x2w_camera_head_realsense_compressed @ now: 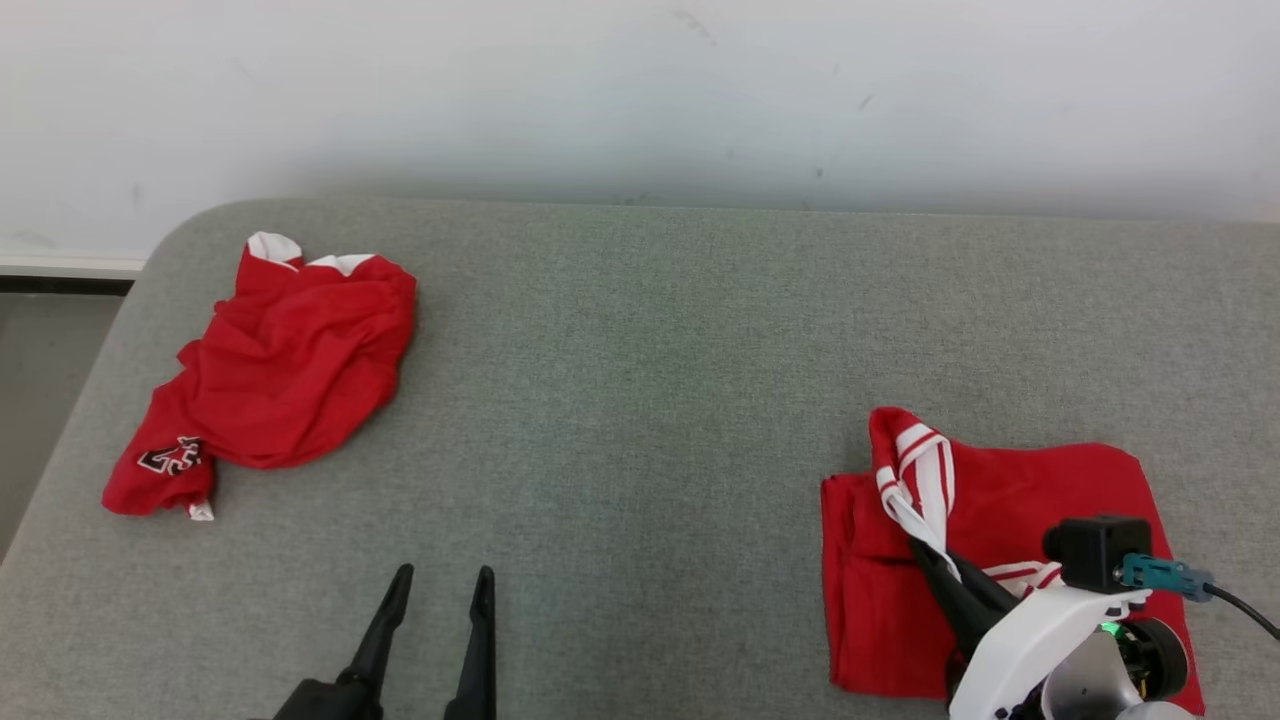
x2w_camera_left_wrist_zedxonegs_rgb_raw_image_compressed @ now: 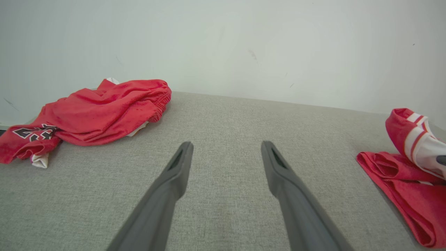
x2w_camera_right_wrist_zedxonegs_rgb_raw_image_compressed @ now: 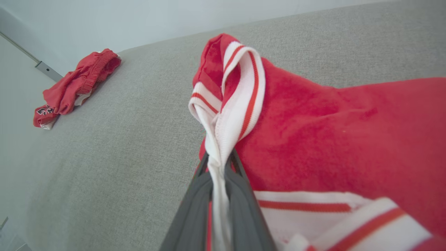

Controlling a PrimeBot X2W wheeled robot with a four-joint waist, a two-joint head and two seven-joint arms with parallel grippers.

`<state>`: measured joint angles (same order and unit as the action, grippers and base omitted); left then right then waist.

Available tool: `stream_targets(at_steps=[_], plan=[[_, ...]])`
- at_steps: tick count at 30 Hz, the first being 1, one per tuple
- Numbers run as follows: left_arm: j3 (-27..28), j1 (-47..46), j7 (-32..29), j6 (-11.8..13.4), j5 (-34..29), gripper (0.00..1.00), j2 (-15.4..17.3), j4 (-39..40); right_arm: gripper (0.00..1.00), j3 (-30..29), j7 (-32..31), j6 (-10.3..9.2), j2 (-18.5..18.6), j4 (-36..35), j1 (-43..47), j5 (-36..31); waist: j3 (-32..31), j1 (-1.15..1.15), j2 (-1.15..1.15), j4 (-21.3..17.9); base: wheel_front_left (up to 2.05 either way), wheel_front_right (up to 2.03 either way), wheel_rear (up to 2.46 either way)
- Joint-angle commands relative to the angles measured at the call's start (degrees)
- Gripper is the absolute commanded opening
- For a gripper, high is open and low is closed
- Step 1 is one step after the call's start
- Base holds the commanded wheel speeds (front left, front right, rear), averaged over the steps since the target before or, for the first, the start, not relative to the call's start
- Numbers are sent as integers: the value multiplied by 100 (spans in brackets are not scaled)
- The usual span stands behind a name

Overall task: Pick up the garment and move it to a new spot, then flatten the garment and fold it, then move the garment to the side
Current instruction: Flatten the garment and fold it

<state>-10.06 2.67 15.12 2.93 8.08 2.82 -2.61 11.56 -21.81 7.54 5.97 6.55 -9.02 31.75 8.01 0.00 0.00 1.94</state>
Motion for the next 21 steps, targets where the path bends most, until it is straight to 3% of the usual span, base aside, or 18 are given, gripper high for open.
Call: stream_targets(at_steps=[1, 2, 3, 12, 17, 21], plan=[[2, 67, 1, 13, -17, 100, 16, -4, 27, 26, 104, -11, -34, -3, -53, 7, -1, 0, 0, -3, 0, 0, 0], [-3, 79, 1, 16, -14, 100, 16, -7, 82, 2, 186, -11, -58, -6, -56, -8, -3, 0, 0, -7, 0, 0, 0], [-9, 91, 1, 20, -16, 100, 16, -10, 100, -51, 263, -11, -97, -19, -53, -5, -6, 0, 0, -13, 0, 0, 0], [7, 160, 1, 28, -46, 100, 16, 15, 100, -366, 1165, -11, -283, -833, 272, 275, -86, 0, 0, -102, 0, 0, 0], [68, 182, 1, 19, -68, 100, 16, 39, 100, -687, 2012, -11, 27, -1252, 601, -614, -166, 0, 0, -152, 0, 0, 0], [137, 237, 1, 13, -108, 100, 16, 65, 100, -1123, 2791, -11, 292, -1155, 880, -1352, -257, 0, 0, -187, 0, 0, 0]])
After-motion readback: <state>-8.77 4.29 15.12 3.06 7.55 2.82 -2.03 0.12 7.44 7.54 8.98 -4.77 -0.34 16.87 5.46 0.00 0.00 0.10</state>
